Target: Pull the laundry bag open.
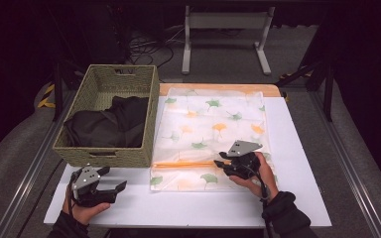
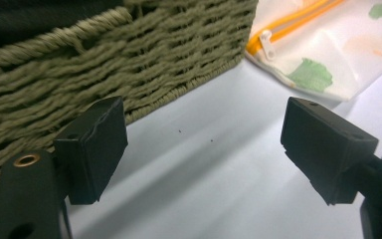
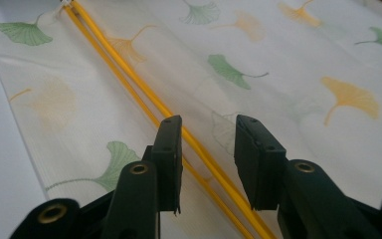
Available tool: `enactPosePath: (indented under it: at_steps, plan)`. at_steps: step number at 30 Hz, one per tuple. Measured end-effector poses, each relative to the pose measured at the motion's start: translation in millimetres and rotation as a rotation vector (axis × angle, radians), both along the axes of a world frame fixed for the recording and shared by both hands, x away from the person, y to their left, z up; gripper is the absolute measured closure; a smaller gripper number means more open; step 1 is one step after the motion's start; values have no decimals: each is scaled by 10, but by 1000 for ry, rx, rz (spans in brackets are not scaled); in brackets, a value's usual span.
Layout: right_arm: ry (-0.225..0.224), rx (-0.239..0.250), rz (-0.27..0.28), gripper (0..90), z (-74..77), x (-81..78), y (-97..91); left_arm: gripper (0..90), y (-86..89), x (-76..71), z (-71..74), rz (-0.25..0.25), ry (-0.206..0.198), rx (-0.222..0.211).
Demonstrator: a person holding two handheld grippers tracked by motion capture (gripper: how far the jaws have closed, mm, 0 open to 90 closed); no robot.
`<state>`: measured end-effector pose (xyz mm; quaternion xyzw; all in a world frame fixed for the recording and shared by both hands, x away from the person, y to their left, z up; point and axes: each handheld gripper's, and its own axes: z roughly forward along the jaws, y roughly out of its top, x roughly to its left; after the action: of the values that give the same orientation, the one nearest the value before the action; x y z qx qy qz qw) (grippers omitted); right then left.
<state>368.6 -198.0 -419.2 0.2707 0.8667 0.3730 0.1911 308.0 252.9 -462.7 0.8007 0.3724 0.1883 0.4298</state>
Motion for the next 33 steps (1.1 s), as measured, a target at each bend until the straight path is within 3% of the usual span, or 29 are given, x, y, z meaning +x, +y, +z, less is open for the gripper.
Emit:
enactPosePath:
  at_steps: [3, 5, 7, 10, 14, 16, 19, 26, 33]
  plan:
    - [49, -17, 18, 652, -94, 103, 89, 187, -4, -20, -5, -6, -2, 18]
    - [60, -16, 20, 649, -116, 129, 103, 186, -1, -34, -6, 0, -1, 13]
    - [70, -45, 21, 644, -156, 176, 124, 184, 17, -52, -12, 5, 3, 4]
    - [96, -34, 3, 617, -209, 254, 95, 184, 35, -63, -25, 8, 13, -15]
    - [131, 6, -6, 535, -270, 343, 78, 181, 49, -88, -32, 16, 15, -5]
    - [138, -25, 2, 511, -307, 372, 106, 181, 57, -101, -38, 19, 18, -7]
    - [143, -17, 2, 510, -328, 396, 106, 179, 71, -126, -33, 29, 17, -8]
    - [135, 26, -36, 716, -354, 433, 51, 179, 102, -187, -32, 25, 10, -7]
    - [105, -3, -44, 847, -348, 432, 86, 176, 129, -192, -42, 27, 17, -13]
